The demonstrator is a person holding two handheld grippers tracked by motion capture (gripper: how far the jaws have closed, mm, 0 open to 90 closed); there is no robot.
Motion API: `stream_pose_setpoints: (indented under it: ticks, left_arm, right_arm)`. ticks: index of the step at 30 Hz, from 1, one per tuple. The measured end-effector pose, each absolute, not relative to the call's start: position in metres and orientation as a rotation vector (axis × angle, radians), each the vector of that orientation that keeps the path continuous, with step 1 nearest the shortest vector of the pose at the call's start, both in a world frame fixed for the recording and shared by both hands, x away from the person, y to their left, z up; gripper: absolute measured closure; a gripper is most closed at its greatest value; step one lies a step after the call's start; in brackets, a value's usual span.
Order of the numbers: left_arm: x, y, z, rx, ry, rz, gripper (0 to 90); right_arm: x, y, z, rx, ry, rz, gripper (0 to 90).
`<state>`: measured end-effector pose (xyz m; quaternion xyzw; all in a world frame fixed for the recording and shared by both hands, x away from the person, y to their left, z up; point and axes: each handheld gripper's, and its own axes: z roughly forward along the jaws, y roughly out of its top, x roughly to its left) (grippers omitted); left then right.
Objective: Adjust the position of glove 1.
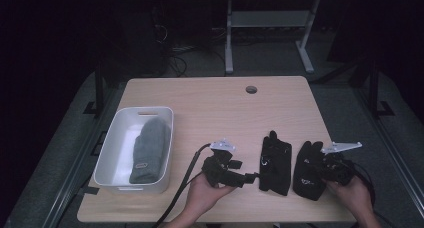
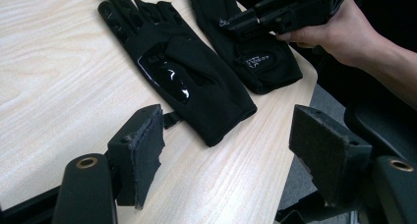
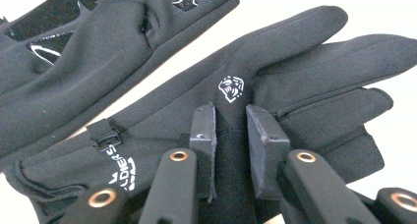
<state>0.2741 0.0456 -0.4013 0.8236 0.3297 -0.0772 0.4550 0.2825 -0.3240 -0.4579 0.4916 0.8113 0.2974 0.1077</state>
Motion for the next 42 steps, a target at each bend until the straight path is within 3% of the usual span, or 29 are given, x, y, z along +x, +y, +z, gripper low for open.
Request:
stream_pose_setpoints:
  ticks: [21,32,42]
  left_arm:
    - [0.275,0.048,-0.398,2.024,0.82,-0.2,28.5]
    - [0.274,0.051,-0.396,2.018,0.82,-0.189,28.4]
    - [0.274,0.055,-0.399,2.018,0.831,-0.191,28.4]
  right_arm:
    - [0.282,-0.322,-0.419,1.409,2.331,1.0,76.1]
    - [0.296,-0.286,-0.395,1.362,2.357,1.094,75.8]
    - [0.311,-0.249,-0.4,1.316,2.412,1.09,75.8]
